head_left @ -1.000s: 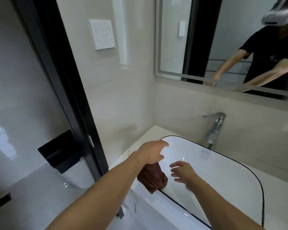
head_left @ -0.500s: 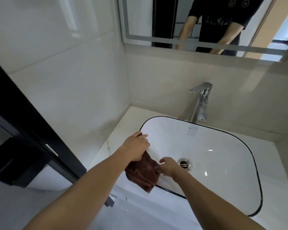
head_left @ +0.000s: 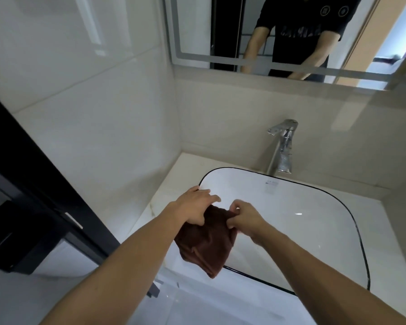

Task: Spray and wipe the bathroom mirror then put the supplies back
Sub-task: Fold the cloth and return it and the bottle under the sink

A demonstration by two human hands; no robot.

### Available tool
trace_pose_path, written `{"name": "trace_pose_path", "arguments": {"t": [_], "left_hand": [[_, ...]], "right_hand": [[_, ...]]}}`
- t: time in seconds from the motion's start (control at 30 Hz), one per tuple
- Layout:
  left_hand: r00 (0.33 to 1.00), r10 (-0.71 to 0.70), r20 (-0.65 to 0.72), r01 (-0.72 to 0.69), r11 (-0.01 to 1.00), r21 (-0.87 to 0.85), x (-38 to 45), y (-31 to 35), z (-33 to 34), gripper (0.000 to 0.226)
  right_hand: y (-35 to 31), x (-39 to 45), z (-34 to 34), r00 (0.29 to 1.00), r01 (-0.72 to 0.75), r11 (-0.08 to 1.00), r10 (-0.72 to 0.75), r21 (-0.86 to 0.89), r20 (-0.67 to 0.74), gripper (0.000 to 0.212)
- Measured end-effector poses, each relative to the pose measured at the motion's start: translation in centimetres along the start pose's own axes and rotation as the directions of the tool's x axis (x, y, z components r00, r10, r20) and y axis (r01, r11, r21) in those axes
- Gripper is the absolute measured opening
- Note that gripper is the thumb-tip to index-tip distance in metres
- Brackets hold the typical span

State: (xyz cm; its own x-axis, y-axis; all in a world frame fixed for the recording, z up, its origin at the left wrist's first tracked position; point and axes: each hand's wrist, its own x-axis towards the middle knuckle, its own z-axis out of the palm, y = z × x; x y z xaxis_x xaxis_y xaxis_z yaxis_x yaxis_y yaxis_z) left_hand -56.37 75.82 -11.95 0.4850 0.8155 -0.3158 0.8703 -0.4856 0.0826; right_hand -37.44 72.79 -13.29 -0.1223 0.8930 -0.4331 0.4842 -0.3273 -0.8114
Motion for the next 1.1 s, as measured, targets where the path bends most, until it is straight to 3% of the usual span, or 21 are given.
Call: {"name": "trace_pose_path", "arguments": {"t": [0.07, 0.17, 0.3, 0.47, 0.63, 0.9, 1.1], "left_hand": [[1.000, -0.022, -0.021, 0.021, 0.998, -0.064, 0.0, -0.1, -1.3, 0.071], [0.999, -0.031, -0.042, 0.027, 0.995, -0.098, -0.5, -0.9, -4.0, 0.026], [0.998, -0.016, -0.059, 0.005, 0.983, -0.183, -2.3, -2.5, -7.8, 0.033], [0.979, 0.042, -0.201, -0.084, 0.976, -0.203, -4.6, -1.4, -13.3, 0.022], [0.901, 0.020, -0.433, -0.089, 0.986, -0.138, -6.6, 0.0, -19.1, 0.021], [0.781, 0.010, -0.625, -0.037, 0.999, -0.030, -8.8, 1.7, -25.3, 0.028], [0.680, -0.007, -0.733, -0.082, 0.993, -0.085, -10.7, 3.7, -26.0, 0.029]], "right_hand": [[-1.7, -1.0, -1.6, 0.999, 0.054, 0.998, -0.053, -0.015, 0.005, 0.027], [-3.5, -2.4, -3.5, 0.994, 0.112, 0.992, -0.112, -0.054, 0.010, 0.027], [-5.5, -3.8, -5.8, 0.989, 0.145, 0.986, -0.145, -0.077, 0.014, 0.025], [-10.5, -6.4, -9.2, 0.960, 0.249, 0.945, -0.270, -0.214, -0.078, 0.016], [-15.7, -8.8, -13.1, 0.890, 0.345, 0.845, -0.432, -0.408, -0.143, 0.020], [-20.4, -12.0, -16.8, 0.774, 0.380, 0.769, -0.569, -0.514, -0.279, 0.026], [-21.6, -14.2, -18.7, 0.690, 0.415, 0.703, -0.657, -0.578, -0.304, 0.024]]}}
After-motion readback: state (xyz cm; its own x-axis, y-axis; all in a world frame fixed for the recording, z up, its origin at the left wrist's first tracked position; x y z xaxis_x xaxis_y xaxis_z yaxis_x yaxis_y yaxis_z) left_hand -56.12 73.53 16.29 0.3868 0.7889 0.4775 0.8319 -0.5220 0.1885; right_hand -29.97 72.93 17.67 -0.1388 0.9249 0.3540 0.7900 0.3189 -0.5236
